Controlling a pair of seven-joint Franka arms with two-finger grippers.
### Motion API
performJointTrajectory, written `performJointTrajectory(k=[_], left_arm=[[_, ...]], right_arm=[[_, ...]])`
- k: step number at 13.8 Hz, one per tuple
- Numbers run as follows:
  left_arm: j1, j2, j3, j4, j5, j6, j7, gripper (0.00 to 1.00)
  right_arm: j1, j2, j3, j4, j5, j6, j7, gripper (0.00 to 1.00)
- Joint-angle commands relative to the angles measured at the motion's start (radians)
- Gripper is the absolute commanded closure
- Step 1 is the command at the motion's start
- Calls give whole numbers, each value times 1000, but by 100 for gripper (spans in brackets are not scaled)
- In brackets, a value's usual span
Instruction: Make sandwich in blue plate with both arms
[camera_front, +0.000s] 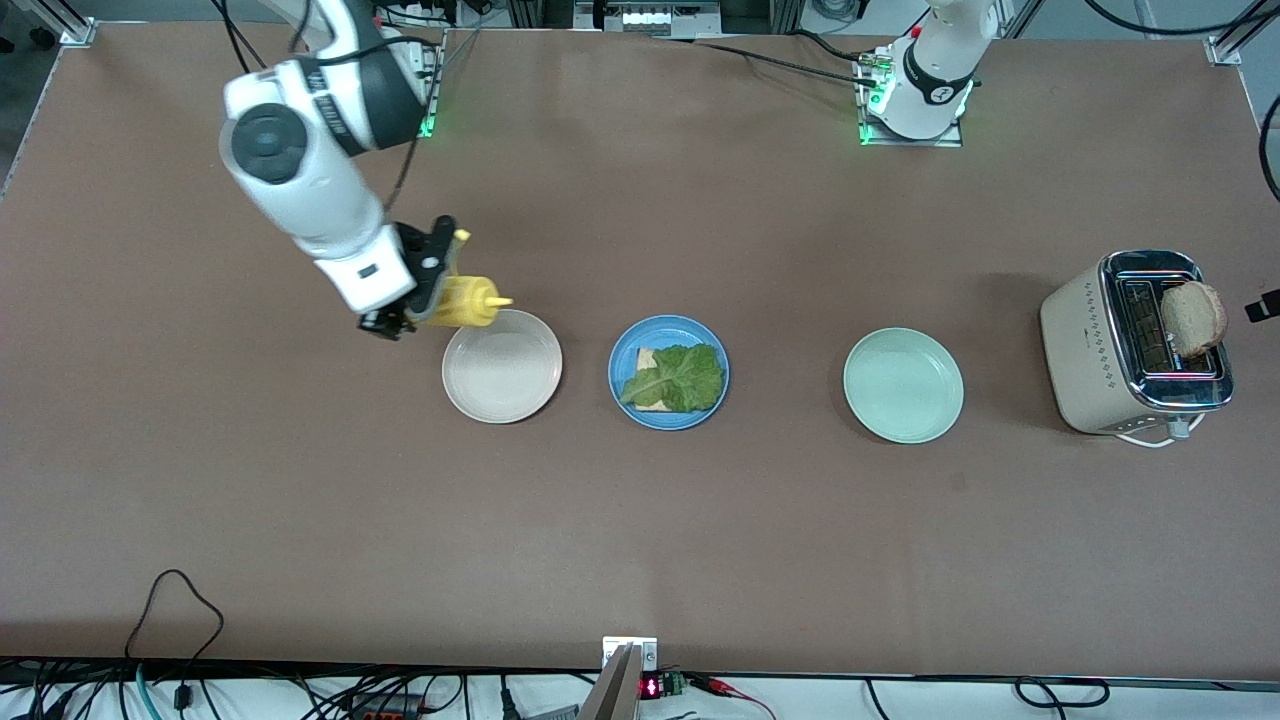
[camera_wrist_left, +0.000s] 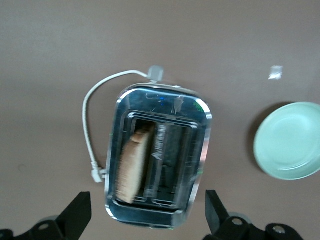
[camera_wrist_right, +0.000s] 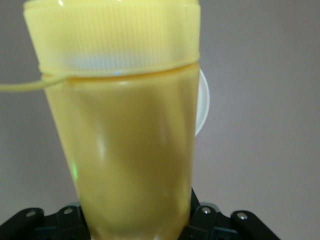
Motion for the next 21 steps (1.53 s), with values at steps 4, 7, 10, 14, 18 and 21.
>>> performJointTrajectory(k=[4, 7, 10, 14, 18, 21], left_arm=[[60, 136, -9, 46, 18, -32, 111, 0], [87, 171, -9, 37, 17, -35, 118, 1], [79, 183, -15, 37, 15, -77, 106, 5], [82, 193, -18, 37, 0, -118, 111, 13], [84, 211, -18, 40, 0, -109, 115, 15], [84, 213, -18, 40, 0, -109, 115, 20]], right_arm=[[144, 159, -8, 118, -162, 46, 179, 100], [193, 222, -8, 135, -226, 48, 286, 100], [227, 259, -8, 135, -295, 48, 368, 100], [226, 259, -9, 135, -292, 48, 366, 100], [189, 230, -9, 135, -278, 57, 357, 100], [111, 155, -6, 109, -245, 43, 313, 100]])
